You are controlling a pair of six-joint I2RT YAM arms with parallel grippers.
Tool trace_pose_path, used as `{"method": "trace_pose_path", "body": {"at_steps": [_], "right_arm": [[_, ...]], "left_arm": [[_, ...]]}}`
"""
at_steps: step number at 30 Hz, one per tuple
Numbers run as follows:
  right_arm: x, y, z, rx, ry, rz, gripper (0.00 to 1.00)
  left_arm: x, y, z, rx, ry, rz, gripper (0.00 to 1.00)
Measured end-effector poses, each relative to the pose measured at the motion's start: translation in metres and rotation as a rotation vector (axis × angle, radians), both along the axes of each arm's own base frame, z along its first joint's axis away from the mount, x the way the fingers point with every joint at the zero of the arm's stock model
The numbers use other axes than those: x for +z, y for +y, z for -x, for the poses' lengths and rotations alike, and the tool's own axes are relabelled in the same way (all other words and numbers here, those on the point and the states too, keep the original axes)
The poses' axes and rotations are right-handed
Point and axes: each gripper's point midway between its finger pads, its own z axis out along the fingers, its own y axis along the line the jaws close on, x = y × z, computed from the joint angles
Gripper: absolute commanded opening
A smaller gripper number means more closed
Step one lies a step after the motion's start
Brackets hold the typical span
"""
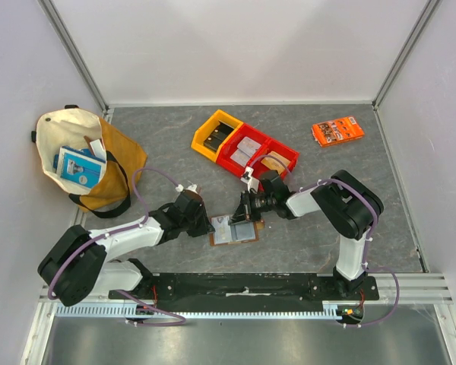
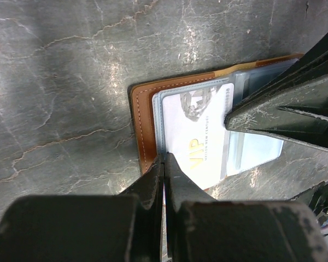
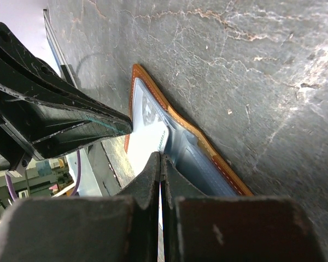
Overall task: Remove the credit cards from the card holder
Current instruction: Remove the credit card from the card holder.
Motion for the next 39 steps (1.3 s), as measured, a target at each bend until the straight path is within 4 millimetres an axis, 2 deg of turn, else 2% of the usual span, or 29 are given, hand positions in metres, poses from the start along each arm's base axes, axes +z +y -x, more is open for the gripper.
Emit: {"method": "trace_pose_path", "body": {"at_steps": [12, 24, 30, 35, 39], "right_arm": [[0.0, -0.004, 0.0, -0.005, 0.003, 0.017, 0.0], [0.001, -0.016, -0.004, -0.021, -0.047, 0.102, 0.0], [0.004, -0.02, -0.007, -0.038, -0.064, 0.114, 0.0], [0.003, -0.032, -0.011, -0.083, -0.052, 0.114, 0.0], [0.005, -0.033, -0.012, -0.095, -0.042, 0.098, 0.17]], "left_arm": [[-0.002, -0.002, -0.001, -0.003, 0.007, -0.005, 0.02], [-0.002, -0.015, -0.006, -0.058, 0.009, -0.195, 0.02], [-0.003, -0.015, -0.007, -0.058, -0.002, -0.218, 0.02], [-0.003, -0.014, -0.006, -0.057, -0.003, -0.226, 0.02], [-0.005, -0.012, -0.006, -0.054, -0.002, -0.235, 0.02]]}}
